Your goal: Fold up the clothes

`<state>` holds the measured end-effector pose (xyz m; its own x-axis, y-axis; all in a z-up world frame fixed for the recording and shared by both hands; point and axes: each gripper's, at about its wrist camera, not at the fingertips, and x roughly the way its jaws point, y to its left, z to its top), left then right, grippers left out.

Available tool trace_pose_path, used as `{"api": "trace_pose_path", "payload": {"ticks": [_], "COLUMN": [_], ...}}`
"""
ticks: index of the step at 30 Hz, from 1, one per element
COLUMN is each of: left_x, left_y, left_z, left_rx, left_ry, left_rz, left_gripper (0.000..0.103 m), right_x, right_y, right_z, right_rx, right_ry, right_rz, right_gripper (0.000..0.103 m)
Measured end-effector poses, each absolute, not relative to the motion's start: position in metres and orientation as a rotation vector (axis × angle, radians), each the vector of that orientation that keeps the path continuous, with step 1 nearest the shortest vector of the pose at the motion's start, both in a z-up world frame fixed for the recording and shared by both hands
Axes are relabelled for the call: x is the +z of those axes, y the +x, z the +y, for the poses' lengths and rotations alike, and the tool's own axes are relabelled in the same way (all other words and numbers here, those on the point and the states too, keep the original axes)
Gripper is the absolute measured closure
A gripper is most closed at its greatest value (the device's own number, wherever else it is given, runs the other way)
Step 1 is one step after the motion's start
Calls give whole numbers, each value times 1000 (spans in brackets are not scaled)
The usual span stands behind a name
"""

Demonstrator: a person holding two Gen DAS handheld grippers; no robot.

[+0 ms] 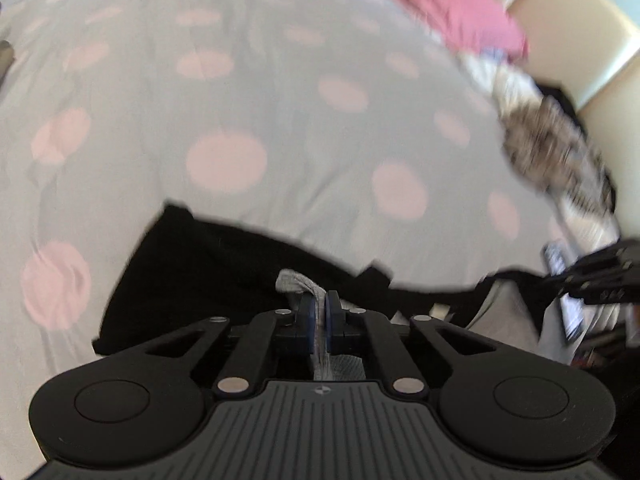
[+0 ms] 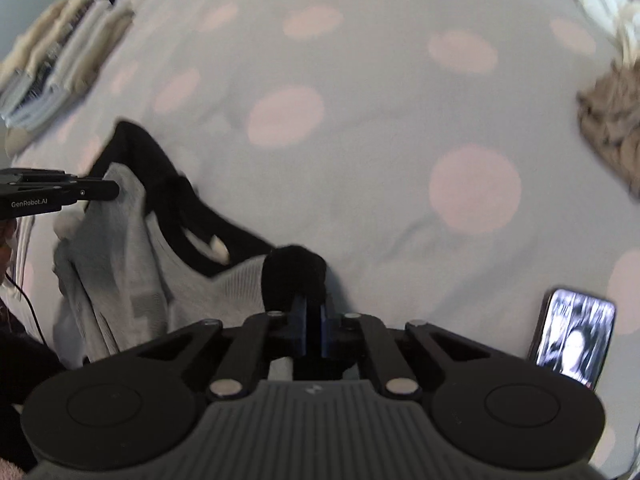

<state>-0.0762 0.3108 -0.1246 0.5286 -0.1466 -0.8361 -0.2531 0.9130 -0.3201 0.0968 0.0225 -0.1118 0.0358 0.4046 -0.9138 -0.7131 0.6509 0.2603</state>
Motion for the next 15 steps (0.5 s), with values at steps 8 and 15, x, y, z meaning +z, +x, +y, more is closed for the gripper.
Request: {"api": "trace_pose_path", "payload": {"ticks": [8, 15], "left_x": [-38, 65], "left_y": [-118, -152], "left_z": [343, 365], "left_rx": [171, 263], "left_ry": [-464, -446], "left_rz": [783, 541], "left_gripper": [101, 101], "right_x": [-53, 68], "right_y": [107, 124], "right_z": [9, 23], "right_rx": [820, 810], "right_ry": [-214, -154], "right_rz": [1077, 790], "right_gripper": [99, 99]}}
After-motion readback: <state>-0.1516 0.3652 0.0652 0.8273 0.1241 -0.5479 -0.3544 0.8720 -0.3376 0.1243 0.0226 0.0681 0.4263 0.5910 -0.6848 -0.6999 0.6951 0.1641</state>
